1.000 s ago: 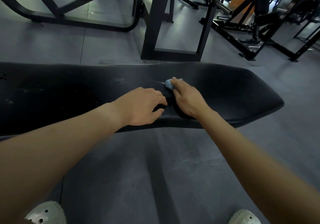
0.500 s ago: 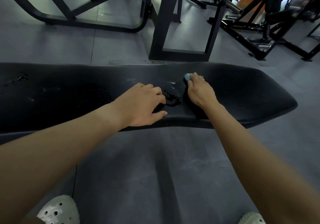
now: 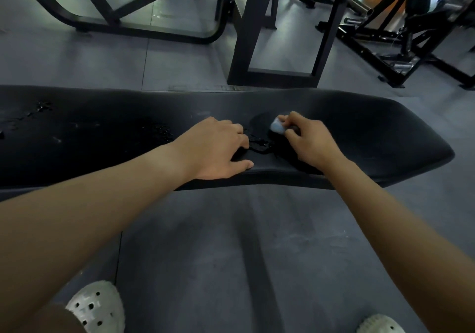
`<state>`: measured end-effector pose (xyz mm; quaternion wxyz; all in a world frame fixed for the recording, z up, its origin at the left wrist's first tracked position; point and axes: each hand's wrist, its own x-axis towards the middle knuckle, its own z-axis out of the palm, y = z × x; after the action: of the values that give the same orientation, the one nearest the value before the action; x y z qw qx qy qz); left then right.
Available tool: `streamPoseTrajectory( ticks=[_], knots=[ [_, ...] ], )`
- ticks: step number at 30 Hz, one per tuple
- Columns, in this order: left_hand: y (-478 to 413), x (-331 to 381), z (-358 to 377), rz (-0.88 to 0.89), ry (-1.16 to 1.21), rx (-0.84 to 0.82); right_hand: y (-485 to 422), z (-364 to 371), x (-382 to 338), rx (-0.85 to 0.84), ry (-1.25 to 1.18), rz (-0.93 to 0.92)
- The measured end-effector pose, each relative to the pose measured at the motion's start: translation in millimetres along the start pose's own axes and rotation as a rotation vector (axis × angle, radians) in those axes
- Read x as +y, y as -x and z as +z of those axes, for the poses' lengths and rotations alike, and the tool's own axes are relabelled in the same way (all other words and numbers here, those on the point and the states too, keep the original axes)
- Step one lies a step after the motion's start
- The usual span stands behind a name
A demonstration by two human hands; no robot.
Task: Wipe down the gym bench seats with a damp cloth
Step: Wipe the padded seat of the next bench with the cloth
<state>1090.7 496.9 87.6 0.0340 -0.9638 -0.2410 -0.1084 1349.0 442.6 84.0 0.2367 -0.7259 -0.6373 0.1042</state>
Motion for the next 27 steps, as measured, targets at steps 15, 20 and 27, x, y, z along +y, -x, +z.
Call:
streamPoseTrajectory(
  ticks=[15,20,27],
  knots=[
    [1,3,1,-0.001,-0.003,0.007,29,15,-23,-0.087,-0.042,-0.231],
    [4,4,1,0.006,-0.014,0.015,29,-8,11,0.101,0.162,0.068],
    [3,13,2,-0.030,-0.061,0.015,36,14,-13,0.088,0.152,0.067]
  ],
)
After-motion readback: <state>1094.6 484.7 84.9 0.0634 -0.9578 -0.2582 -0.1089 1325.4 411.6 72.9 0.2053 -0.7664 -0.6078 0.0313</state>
